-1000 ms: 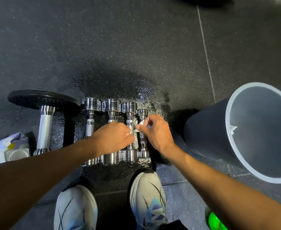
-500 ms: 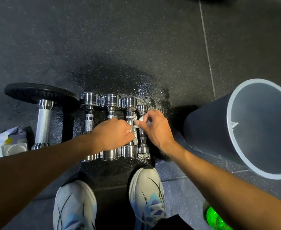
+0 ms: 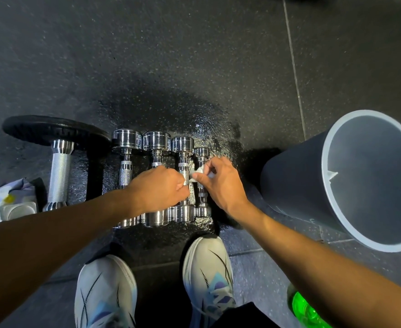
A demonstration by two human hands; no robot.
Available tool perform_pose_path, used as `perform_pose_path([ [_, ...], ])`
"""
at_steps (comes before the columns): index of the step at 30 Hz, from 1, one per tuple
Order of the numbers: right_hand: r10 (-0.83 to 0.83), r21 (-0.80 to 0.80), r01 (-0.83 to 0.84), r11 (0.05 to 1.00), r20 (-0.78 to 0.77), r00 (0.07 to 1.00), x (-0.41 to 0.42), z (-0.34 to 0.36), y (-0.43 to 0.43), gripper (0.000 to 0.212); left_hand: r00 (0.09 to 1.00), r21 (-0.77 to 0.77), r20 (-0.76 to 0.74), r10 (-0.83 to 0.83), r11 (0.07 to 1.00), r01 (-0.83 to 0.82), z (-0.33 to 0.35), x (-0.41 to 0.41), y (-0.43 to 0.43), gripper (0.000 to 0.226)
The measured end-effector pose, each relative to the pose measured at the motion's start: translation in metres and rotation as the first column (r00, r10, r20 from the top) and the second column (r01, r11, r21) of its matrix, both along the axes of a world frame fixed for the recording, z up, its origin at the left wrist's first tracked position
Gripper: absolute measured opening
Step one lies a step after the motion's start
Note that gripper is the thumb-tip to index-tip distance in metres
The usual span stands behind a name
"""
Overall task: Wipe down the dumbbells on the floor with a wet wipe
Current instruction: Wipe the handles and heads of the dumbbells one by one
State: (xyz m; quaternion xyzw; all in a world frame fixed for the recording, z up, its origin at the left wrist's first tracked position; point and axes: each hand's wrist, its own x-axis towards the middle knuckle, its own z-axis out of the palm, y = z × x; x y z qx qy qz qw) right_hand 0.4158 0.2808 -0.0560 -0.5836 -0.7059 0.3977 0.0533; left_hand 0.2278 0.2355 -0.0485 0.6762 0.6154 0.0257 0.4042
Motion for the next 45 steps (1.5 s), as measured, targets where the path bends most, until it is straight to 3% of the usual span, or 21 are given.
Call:
perform_pose_path([
  [2,0.018,-0.051,-0.017,0.999,0.009,1.000,0.002,0.000,-0.006,0.030,1.000,-0.004,-0.010,-0.009,1.000,0.009,0.000,-0.001,0.000,0.043],
  [5,0.047,0.019,-0.048,0.999,0.062,0.997,0.008,-0.008,-0.010,0.028,1.000,-0.005,-0.029,-0.008,1.000,0.008,0.000,-0.002,0.001,0.043],
  [11,0.006,0.088,-0.007,0.996,0.011,1.000,0.003,-0.011,-0.001,0.024,0.999,-0.015,-0.044,0.018,1.000,-0.019,-0.002,-0.004,0.002,0.042],
  [19,0.009,0.060,-0.008,0.998,-0.005,1.000,-0.005,-0.006,0.017,0.030,0.994,0.006,-0.103,0.043,0.999,-0.043,-0.001,-0.003,0.002,0.041],
  [25,0.001,0.111,-0.005,0.994,0.040,0.999,-0.007,-0.014,0.018,0.023,0.989,0.002,-0.142,0.028,1.000,-0.028,0.002,-0.001,0.004,0.039],
  [37,0.036,0.076,-0.039,0.996,0.036,0.999,0.000,-0.010,0.006,0.024,0.985,0.003,-0.169,0.022,1.000,-0.022,0.000,-0.002,0.003,0.039],
  [42,0.123,-0.041,-0.120,0.992,0.106,0.987,0.005,0.002,-0.012,0.030,0.988,-0.001,-0.153,0.012,1.000,-0.012,0.000,-0.002,0.003,0.038],
  [45,0.097,0.016,-0.099,0.995,0.081,0.992,0.011,-0.005,-0.021,0.024,0.988,0.007,-0.155,0.022,1.000,-0.021,-0.002,-0.003,0.002,0.038],
])
